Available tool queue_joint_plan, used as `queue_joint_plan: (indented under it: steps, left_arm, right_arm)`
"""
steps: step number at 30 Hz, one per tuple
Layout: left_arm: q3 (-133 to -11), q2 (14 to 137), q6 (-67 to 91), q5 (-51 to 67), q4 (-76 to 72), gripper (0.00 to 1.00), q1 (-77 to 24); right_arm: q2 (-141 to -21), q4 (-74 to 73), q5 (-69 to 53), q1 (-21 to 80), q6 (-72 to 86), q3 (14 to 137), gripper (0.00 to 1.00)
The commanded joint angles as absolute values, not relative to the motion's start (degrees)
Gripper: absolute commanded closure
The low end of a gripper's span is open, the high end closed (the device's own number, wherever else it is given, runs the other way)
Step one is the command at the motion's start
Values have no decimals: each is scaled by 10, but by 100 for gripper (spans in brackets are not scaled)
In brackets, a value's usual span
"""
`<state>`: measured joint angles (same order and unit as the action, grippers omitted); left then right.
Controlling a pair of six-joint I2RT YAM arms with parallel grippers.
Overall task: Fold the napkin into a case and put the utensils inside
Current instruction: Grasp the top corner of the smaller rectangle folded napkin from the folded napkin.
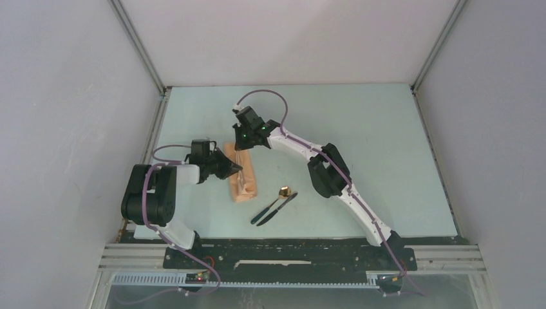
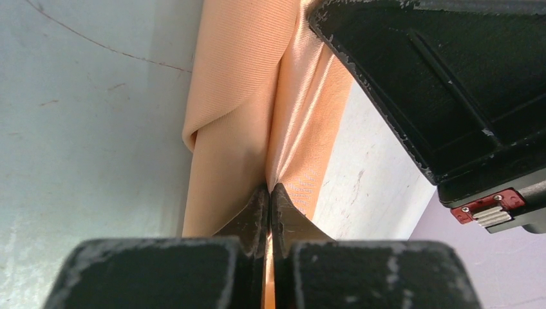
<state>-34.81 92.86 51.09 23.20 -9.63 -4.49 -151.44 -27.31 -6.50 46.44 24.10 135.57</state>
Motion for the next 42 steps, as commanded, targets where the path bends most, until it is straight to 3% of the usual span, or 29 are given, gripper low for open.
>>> queue_joint_plan:
  steps: [1, 3, 5, 6, 8, 12, 18, 23, 25, 26, 32, 42]
  left_arm:
    - [-331, 926, 491, 187, -49, 98, -43]
    - [-337, 908, 490, 190, -37, 86, -42]
    - [-347, 876, 491, 206, -12, 63, -42]
    - [-353, 856, 489, 215, 6, 47, -41]
    - [-366, 800, 481, 221, 60, 36, -35]
    - [-402, 712, 440, 183, 164, 36, -4]
    - [-559, 801, 309, 55, 297, 70, -4]
    - [-652, 929, 228, 60, 365, 68, -5]
    - [-639, 940, 213, 107, 322, 49, -11]
    - [-639, 940, 204, 113, 313, 47, -17]
    - [-672, 963, 140, 42, 313, 55, -67]
    - [-691, 1004, 109, -127, 324, 54, -128]
  right_arm:
    - [-1508, -247, -84, 460, 237, 1370, 98]
    - [-1490, -234, -97, 457, 237, 1354, 100]
    - [-1461, -218, -109, 453, 247, 1320, 100]
    - [-1449, -208, -115, 450, 254, 1302, 100]
    - [-1425, -187, -130, 443, 270, 1266, 100]
    - [-1396, -140, -158, 436, 307, 1205, 100]
    - [-1391, -101, -193, 424, 371, 1180, 100]
    - [-1390, -93, -195, 425, 388, 1174, 100]
    - [-1389, -95, -195, 423, 393, 1172, 100]
    - [-1388, -95, -196, 422, 394, 1172, 100]
    - [-1387, -85, -204, 420, 403, 1168, 100]
    - [-1388, -69, -213, 420, 411, 1162, 100]
